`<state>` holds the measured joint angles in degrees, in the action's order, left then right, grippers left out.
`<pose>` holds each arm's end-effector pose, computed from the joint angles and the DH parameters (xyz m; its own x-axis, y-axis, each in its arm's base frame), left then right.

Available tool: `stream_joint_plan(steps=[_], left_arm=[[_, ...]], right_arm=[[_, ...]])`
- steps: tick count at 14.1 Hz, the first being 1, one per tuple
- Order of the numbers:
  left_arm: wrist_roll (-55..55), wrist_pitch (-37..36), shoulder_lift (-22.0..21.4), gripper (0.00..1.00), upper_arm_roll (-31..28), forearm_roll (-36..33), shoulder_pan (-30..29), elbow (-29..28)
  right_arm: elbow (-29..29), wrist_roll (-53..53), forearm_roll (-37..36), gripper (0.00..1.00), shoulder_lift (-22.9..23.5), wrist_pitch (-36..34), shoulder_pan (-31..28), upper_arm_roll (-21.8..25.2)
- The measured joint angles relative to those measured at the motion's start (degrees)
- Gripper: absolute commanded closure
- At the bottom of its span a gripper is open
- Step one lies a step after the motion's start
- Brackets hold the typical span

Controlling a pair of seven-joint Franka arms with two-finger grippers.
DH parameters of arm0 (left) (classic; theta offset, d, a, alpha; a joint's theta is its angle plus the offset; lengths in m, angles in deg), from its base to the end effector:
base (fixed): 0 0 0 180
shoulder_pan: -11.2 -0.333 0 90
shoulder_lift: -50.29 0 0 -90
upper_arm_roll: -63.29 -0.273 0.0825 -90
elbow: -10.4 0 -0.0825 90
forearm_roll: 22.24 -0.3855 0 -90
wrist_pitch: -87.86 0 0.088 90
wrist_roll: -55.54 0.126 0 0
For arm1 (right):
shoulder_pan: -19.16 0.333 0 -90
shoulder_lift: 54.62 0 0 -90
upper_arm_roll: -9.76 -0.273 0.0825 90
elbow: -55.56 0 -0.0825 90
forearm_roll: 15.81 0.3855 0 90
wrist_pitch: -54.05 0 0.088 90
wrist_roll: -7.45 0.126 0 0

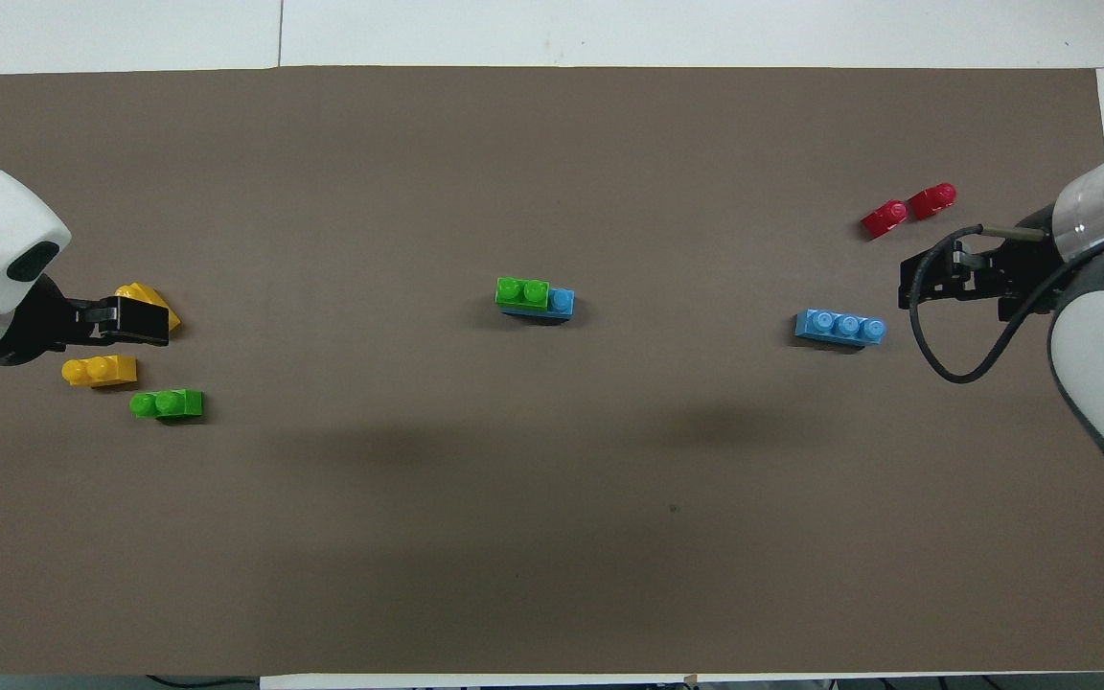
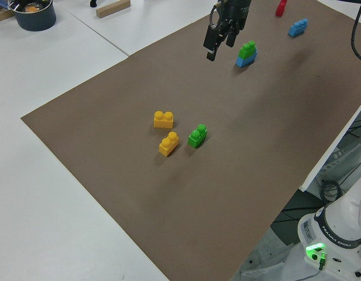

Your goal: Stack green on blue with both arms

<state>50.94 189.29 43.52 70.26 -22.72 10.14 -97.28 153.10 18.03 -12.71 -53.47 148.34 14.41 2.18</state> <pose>0.5302 -0.0559 0.4962 0.9997 -0.0238 0.0100 -0.0236 -0.9995 -0.0218 0.5586 0.0336 0.4955 0.9866 -0.1386 -0.0857 -0.1425 -0.9889 -0.0411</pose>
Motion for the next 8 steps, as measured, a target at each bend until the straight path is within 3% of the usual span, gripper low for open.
stream_joint_plan(steps=[8], left_arm=[[-0.10, -5.19, -0.01, 0.00, -0.18, 1.94, -0.01, 3.96]], right_arm=[[0.04, 0.00, -3.40, 0.00, -1.86, -1.77, -0.21, 0.14]])
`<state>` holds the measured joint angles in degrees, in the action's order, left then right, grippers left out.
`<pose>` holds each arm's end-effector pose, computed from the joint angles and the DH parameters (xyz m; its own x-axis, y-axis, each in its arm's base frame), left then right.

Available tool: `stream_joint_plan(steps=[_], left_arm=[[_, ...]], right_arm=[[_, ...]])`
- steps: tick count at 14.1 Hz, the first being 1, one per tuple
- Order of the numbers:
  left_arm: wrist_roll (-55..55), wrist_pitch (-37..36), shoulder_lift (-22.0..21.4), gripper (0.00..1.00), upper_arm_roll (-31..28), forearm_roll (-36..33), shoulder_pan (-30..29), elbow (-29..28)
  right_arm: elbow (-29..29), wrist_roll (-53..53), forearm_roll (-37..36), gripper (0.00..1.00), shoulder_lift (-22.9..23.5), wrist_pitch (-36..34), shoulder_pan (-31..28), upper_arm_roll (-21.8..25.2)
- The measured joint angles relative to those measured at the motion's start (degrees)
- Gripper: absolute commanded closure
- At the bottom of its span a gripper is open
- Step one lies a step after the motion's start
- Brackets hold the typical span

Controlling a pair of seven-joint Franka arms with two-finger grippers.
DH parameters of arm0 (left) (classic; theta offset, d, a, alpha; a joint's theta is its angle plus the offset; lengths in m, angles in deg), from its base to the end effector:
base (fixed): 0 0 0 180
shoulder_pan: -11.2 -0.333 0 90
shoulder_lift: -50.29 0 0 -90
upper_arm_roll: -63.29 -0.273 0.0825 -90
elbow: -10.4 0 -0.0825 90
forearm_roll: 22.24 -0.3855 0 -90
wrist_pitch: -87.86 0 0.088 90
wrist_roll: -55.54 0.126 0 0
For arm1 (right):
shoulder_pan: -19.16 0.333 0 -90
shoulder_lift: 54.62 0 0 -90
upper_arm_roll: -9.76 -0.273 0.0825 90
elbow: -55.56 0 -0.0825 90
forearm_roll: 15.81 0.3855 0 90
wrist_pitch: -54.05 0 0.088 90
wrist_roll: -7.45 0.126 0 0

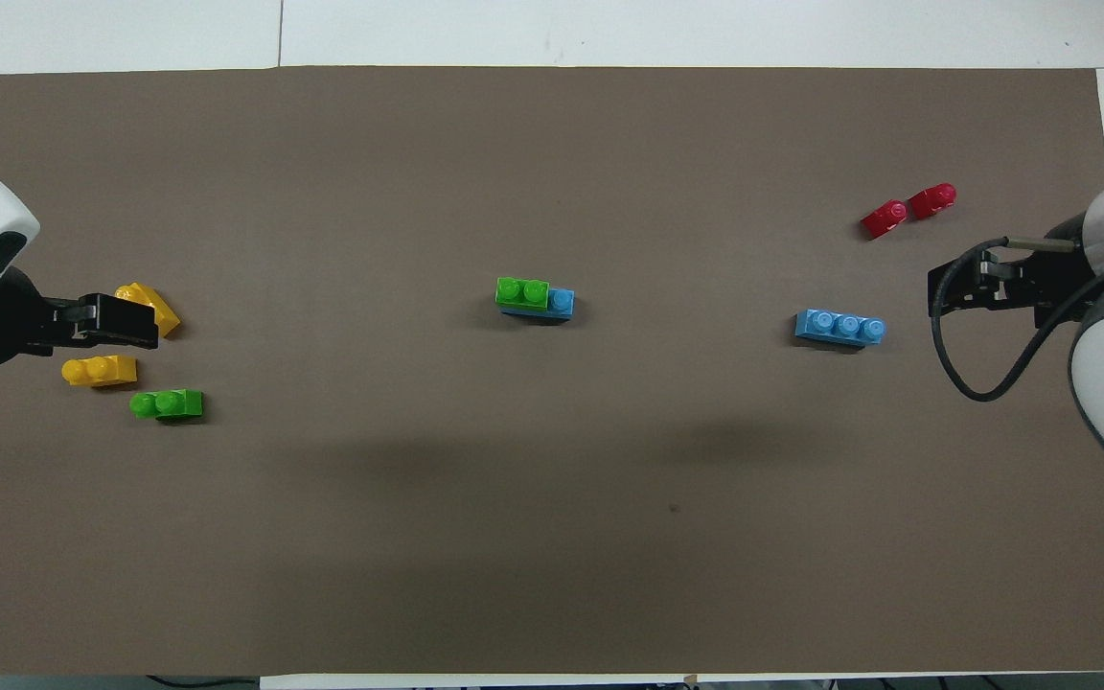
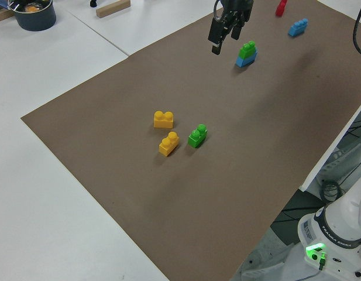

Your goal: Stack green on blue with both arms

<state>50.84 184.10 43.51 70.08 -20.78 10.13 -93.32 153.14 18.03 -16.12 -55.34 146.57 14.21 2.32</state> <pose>0.5258 -0.0578 0.5216 0.9998 -0.0140 -0.0139 -0.0139 -0.9999 0.0102 0.5494 0.0235 0.5105 0.9873 -0.1407 -0.0732 -0.1396 -0.9900 0.0208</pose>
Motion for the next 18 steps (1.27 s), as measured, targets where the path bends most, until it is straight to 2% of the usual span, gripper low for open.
stream_joint_plan(steps=[18], left_arm=[[-0.02, -0.24, 0.00, 0.00, -0.24, 0.05, -0.04, 0.00]], right_arm=[[0.02, -1.04, -0.91, 0.00, -0.50, -0.25, -0.95, 0.02]])
